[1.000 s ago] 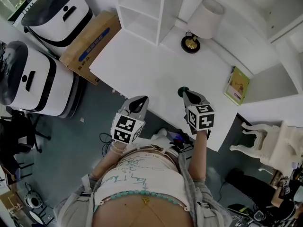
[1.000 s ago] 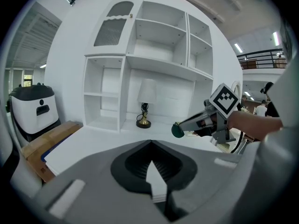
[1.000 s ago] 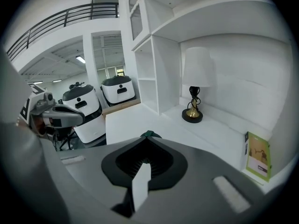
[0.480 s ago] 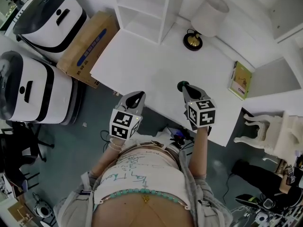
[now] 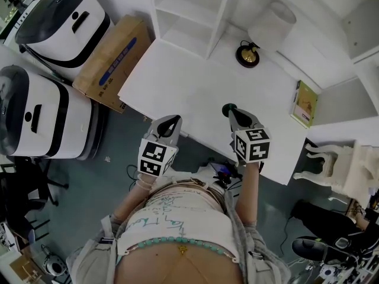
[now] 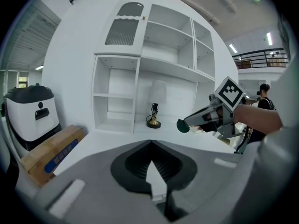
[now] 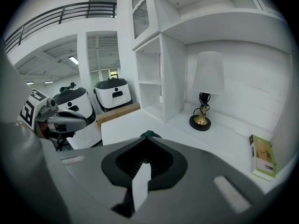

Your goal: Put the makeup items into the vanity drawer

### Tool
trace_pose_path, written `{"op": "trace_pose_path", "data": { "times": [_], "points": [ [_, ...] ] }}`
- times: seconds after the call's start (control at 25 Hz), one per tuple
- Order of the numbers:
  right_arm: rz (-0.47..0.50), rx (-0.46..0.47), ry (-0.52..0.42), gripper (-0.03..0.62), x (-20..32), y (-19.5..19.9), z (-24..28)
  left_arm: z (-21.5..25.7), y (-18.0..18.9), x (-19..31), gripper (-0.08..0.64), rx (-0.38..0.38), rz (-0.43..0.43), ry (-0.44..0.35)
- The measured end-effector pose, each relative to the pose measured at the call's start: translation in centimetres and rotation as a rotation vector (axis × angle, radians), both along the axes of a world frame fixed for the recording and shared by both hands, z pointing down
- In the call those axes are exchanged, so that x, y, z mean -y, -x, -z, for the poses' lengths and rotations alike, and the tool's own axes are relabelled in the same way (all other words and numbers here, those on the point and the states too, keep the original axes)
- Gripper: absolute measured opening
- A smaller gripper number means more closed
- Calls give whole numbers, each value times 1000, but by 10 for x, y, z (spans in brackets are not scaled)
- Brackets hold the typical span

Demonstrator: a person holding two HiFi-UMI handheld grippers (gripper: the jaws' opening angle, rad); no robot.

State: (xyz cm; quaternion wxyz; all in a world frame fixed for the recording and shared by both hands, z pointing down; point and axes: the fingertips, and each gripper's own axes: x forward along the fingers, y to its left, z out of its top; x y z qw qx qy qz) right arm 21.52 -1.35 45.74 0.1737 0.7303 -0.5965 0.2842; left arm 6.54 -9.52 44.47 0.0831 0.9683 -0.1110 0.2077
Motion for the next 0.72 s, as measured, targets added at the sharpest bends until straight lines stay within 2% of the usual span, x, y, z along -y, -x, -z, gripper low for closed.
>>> {"op": "trace_pose_path", "data": {
  "times": [0.32, 0.72],
  "points": [
    [10, -11, 15, 29, 11, 21, 0, -12, 22, 24, 2, 29, 18, 8],
    [23, -17, 32, 29, 15, 48, -3, -16, 35, 40, 2, 8, 23, 9]
  ]
}}
